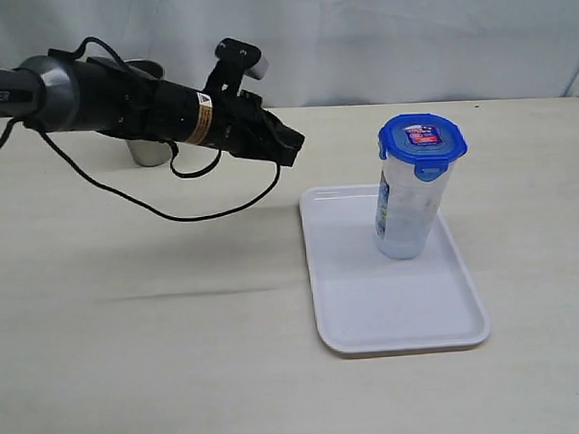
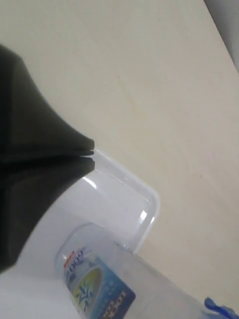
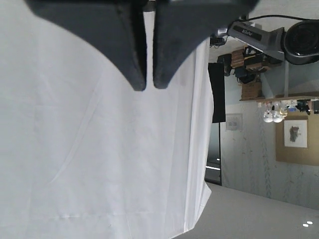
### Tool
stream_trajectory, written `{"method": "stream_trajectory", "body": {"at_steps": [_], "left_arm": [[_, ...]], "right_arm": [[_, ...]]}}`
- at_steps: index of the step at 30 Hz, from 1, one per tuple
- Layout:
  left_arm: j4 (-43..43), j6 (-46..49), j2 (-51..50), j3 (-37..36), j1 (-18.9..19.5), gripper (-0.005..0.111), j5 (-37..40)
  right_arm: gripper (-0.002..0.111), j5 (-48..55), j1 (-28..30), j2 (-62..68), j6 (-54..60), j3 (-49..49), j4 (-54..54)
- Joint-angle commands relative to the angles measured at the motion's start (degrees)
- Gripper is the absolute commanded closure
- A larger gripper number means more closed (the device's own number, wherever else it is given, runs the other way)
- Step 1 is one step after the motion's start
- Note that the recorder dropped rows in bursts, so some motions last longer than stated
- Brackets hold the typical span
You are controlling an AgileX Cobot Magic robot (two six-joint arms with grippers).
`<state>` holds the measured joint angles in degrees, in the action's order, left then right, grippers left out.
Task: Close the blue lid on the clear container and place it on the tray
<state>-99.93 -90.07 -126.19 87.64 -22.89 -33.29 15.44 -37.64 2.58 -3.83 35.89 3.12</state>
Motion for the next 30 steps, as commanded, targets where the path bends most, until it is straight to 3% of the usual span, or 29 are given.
{"method": "stream_trajectory", "body": {"at_steps": [1, 9, 17, 20, 30], "left_arm": [[-0.01, -0.92, 7.31, -7.09, -1.61, 0.107, 15.37], [-0.01, -1.53, 18.62, -16.29, -2.43, 0.107, 29.29], [-0.01, -1.65, 30.07, -25.47, -8.31, 0.107, 54.68], [-0.01, -1.65, 33.46, -27.8, -10.39, 0.107, 56.14], [0.66, -1.65, 46.12, -34.33, -18.65, 0.107, 50.24]], "right_arm": [[0.104, -0.35, 0.3, -2.58, 0.04, 0.06, 0.07], [0.104, -0.53, 0.3, -2.58, 0.04, 0.06, 0.07], [0.104, -0.54, 2.71, -2.58, 0.04, 0.06, 0.07], [0.104, -0.54, 3.7, -2.58, 0.04, 0.06, 0.07], [0.104, -0.54, 4.45, -2.58, 0.04, 0.06, 0.07]]}}
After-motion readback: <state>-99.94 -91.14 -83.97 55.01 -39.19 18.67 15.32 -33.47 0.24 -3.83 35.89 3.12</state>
